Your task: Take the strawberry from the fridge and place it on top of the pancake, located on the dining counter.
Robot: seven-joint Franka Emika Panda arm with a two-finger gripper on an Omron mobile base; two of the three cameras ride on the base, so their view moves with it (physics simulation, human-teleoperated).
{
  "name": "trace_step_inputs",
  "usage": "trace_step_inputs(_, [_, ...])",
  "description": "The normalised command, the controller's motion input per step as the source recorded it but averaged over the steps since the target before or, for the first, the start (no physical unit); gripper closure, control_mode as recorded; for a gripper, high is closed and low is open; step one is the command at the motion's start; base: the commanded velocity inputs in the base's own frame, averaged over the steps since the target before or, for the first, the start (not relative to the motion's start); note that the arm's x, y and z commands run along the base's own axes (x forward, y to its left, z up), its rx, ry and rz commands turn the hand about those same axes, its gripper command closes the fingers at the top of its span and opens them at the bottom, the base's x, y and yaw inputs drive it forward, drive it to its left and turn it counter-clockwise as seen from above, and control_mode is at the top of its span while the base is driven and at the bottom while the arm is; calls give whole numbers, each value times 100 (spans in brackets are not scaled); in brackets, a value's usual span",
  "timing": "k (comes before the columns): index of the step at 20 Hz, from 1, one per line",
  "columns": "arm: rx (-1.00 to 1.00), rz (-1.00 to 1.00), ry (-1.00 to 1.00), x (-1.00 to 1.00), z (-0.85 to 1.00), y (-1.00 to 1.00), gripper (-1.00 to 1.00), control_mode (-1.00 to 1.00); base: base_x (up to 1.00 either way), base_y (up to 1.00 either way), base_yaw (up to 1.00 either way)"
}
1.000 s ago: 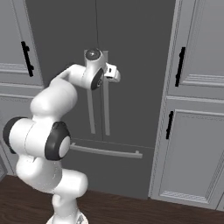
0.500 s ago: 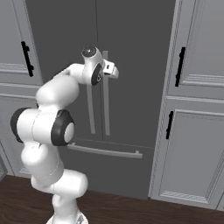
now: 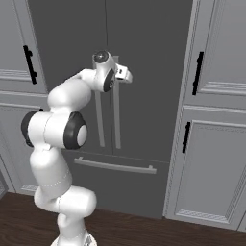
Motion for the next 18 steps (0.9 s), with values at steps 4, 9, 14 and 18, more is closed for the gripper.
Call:
trace_step_inputs(4, [0,1,-5,54,0,-1,-100,-100,0,0,0])
trace_step_inputs(9, [0,3,-9,40,-7,0,-100,-100,0,0,0])
trace_step_inputs(14, [0,4,-9,32,-21,0,-100,-100,0,0,0])
trace_step_inputs(18, [0,3,-2,46,-7,0,100,-100,0,0,0])
